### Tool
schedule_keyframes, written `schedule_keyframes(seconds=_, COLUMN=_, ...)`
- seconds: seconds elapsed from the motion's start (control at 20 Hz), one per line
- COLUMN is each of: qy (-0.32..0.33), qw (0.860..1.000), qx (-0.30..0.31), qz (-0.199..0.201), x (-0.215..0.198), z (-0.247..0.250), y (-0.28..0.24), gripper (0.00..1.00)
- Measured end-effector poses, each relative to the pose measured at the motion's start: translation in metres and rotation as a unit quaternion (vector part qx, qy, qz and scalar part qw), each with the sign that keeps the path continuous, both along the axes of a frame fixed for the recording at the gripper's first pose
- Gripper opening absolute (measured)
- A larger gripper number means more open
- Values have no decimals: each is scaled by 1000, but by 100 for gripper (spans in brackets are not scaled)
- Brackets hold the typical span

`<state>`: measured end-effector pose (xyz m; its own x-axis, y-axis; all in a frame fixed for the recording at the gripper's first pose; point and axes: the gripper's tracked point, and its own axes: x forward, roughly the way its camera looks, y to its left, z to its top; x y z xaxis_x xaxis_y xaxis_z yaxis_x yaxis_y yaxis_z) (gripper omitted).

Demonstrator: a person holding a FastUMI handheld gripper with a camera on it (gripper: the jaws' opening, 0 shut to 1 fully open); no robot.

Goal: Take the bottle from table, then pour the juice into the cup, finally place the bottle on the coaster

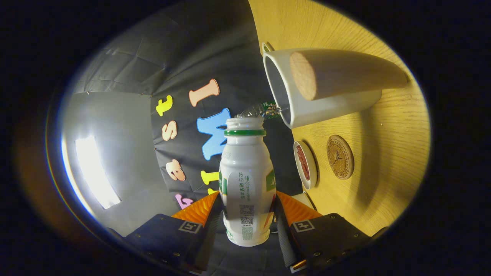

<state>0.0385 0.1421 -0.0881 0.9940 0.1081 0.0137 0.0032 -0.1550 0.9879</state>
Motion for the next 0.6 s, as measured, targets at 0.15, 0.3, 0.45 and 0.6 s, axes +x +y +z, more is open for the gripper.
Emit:
schedule_keyframes(seconds=0.15, qy=1, qw=1000, qx=5, qz=-3, x=-1, z=0, y=-1, gripper=71)
schedule_keyframes(seconds=0.3, qy=3, qw=1000, qx=10, qz=-6, x=0, z=0, y=-2, gripper=71)
schedule_keyframes(seconds=0.45, qy=4, qw=1000, qx=20, qz=-12, x=0, z=1, y=-3, gripper=71)
schedule_keyframes(seconds=0.6, qy=6, qw=999, qx=28, qz=-15, x=0, z=2, y=-3, gripper=71)
